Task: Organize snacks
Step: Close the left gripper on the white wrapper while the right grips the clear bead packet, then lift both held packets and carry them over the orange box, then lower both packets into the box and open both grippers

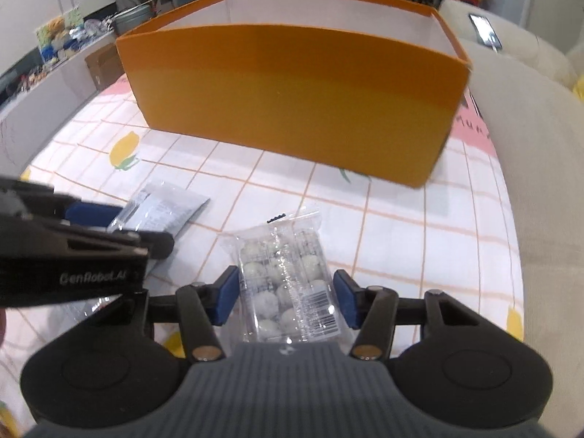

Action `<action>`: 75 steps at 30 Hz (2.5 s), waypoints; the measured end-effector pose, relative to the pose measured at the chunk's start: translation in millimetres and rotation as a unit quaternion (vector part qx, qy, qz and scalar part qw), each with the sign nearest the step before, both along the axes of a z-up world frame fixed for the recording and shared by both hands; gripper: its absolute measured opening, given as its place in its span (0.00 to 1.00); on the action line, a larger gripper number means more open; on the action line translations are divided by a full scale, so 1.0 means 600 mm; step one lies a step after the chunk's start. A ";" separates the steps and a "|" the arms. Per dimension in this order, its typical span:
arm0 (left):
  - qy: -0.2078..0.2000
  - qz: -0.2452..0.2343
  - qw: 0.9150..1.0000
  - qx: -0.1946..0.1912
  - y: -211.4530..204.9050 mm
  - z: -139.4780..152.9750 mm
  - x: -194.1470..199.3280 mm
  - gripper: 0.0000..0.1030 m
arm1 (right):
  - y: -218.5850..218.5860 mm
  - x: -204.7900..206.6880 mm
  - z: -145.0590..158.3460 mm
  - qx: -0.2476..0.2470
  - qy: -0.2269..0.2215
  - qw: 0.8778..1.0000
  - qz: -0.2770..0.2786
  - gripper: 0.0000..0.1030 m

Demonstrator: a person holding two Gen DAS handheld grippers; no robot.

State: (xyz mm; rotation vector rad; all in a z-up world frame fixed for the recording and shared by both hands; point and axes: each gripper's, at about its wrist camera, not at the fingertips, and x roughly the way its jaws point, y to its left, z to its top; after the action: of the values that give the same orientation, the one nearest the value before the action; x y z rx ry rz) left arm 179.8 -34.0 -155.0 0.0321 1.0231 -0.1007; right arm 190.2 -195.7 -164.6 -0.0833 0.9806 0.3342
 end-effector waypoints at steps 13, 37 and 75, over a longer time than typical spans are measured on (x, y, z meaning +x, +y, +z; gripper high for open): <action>-0.055 0.026 0.997 -0.044 0.038 0.096 -0.061 0.53 | -0.013 -0.066 0.089 0.037 -0.029 0.999 -0.024 0.52; -0.168 -0.017 0.980 -0.101 0.032 0.294 0.025 0.53 | -0.035 0.005 0.335 0.071 -0.178 0.981 -0.013 0.52; 0.035 -0.051 0.995 -0.083 -0.014 0.072 0.387 0.52 | 0.019 0.452 0.137 -0.153 -0.030 0.986 0.061 0.52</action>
State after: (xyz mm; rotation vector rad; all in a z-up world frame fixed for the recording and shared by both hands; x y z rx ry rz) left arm 412.3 -42.5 -111.6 -0.0713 1.0805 -0.2817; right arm 461.5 -184.2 -82.4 -0.4311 0.9636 0.2896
